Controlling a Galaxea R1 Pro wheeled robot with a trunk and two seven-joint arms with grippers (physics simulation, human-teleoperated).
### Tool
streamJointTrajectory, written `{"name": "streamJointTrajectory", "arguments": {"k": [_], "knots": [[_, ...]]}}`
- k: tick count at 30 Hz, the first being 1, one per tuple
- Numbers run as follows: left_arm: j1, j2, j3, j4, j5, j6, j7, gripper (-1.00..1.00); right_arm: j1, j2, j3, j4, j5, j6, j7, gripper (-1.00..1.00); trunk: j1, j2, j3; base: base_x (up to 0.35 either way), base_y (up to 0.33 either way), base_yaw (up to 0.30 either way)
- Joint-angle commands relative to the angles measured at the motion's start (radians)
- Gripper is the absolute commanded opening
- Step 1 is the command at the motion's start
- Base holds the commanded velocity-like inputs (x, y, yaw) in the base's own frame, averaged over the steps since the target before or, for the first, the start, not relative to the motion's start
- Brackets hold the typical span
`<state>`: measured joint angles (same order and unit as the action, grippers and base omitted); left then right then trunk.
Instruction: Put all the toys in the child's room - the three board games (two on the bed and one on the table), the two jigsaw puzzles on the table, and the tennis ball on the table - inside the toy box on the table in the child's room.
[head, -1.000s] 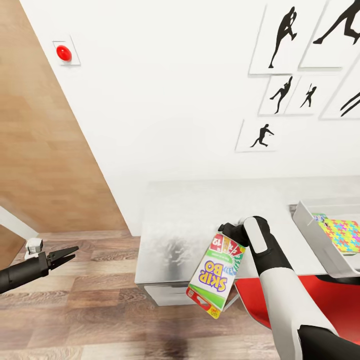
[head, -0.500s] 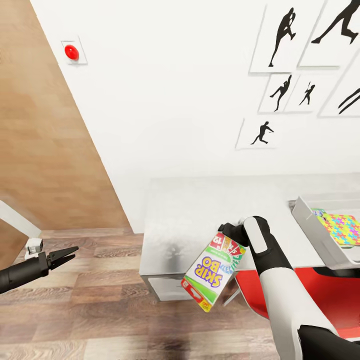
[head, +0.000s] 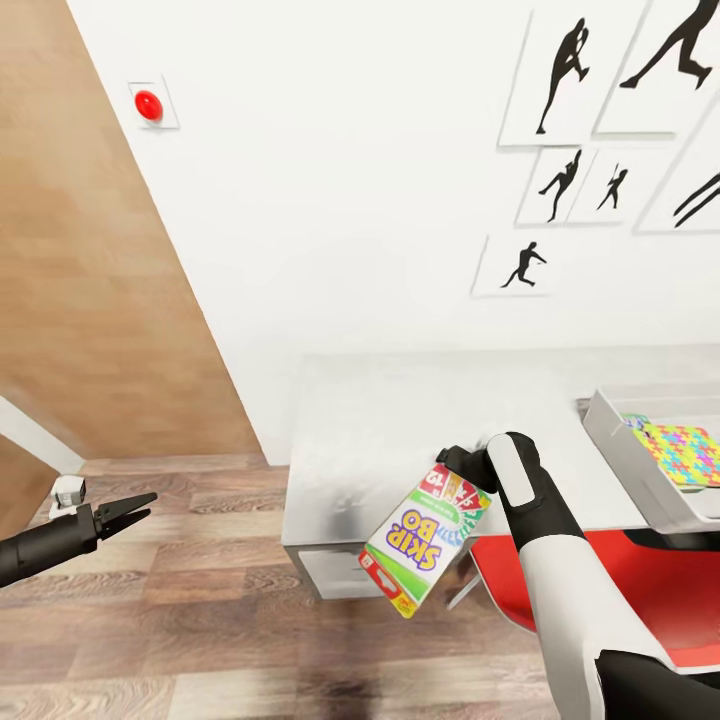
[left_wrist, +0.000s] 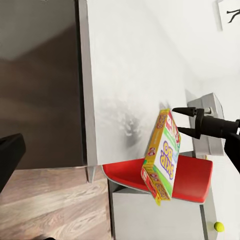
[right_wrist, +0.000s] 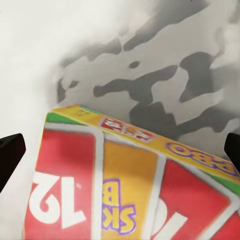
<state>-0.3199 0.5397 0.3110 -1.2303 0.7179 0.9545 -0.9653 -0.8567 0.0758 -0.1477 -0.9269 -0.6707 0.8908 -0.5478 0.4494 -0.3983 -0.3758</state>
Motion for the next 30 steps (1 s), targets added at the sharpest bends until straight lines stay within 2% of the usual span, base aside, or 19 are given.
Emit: {"name": "streamJointTrajectory", "arguments": {"k": [1, 11, 19, 24, 25, 29, 30], "knots": [[-0.001, 0.0, 0.0, 0.0, 0.0, 0.004, -0.003, 1.0, -0.001, 0.001, -0.003, -0.002, -0.011, 0.001, -0.01, 1.0, 0.001, -0.002, 0.0, -0.001, 0.001, 0.0], [-0.001, 0.0, 0.0, 0.0, 0.001, 0.004, -0.003, 1.0, -0.001, 0.001, -0.002, -0.02, -0.01, -0.001, -0.011, 1.0, 0.001, -0.002, 0.014, 0.0, 0.0, 0.0], [-0.001, 0.0, 0.0, 0.0, 0.001, 0.004, -0.003, 1.0, -0.002, -0.003, -0.004, -0.138, -0.012, 0.021, -0.013, 1.0, 0.001, -0.002, 0.027, 0.0, 0.0, 0.0], [-0.001, 0.0, 0.0, 0.0, 0.001, 0.004, -0.003, 1.0, 0.001, -0.004, -0.007, -0.271, -0.015, 0.079, -0.011, 1.0, 0.001, -0.002, 0.035, 0.0, 0.0, 0.0], [-0.001, 0.0, 0.001, 0.0, 0.001, 0.004, -0.003, 1.0, 0.014, -0.003, -0.007, -0.328, -0.022, 0.099, -0.011, 1.0, 0.001, -0.002, 0.036, 0.0, 0.0, 0.0], [-0.001, 0.0, 0.001, 0.0, 0.0, 0.004, -0.003, 1.0, 0.094, -0.004, -0.01, -0.481, -0.08, 0.142, -0.011, 1.0, 0.001, -0.002, 0.043, 0.0, 0.0, 0.0], [-0.001, 0.0, 0.0, 0.0, 0.0, 0.004, -0.003, 1.0, 0.12, -0.008, -0.013, -0.522, -0.117, 0.149, -0.011, 1.0, 0.001, -0.002, 0.044, 0.0, 0.0, 0.0]]}}
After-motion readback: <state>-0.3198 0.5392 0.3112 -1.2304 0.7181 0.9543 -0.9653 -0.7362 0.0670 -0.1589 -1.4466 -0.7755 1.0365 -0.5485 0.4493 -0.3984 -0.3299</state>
